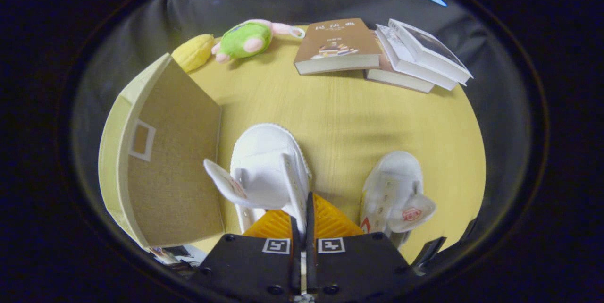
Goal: Open the storage box then place both shoes into the box .Put the left shoe in first, then the right shoe, with the right side of both shoes facing outward in a uniform manner.
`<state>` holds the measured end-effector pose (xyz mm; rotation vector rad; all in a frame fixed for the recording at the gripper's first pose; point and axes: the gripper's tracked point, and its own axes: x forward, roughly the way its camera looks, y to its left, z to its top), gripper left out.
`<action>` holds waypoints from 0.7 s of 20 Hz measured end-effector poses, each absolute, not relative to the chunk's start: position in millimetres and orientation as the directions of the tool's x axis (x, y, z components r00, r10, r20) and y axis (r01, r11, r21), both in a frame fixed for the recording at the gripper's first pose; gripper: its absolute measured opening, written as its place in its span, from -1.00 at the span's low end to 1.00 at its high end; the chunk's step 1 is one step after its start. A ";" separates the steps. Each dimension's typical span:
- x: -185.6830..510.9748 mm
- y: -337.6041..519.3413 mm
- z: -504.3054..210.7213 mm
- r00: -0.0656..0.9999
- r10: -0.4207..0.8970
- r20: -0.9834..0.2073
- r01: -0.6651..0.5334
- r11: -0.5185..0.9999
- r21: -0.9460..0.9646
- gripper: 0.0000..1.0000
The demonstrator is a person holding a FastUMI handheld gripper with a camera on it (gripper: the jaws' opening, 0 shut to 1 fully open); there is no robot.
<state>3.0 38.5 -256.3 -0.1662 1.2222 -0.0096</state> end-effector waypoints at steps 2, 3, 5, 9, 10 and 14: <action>6.5 45.4 -235.8 0.373 -0.050 -0.927 -0.045 0.996 -0.072 -0.85; 9.1 52.2 -222.5 0.388 -0.021 -0.921 -0.029 0.999 -0.036 -0.85; 15.4 69.5 -192.5 0.427 0.036 -0.904 -0.020 0.999 0.030 -0.85; 32.5 120.9 -128.8 0.506 0.134 -0.852 -0.061 0.991 0.120 -0.85; 37.7 136.9 -114.4 0.524 0.159 -0.836 -0.081 0.987 0.137 -0.85; 43.3 206.5 -83.0 0.543 0.249 -0.802 -0.145 0.968 0.203 -0.85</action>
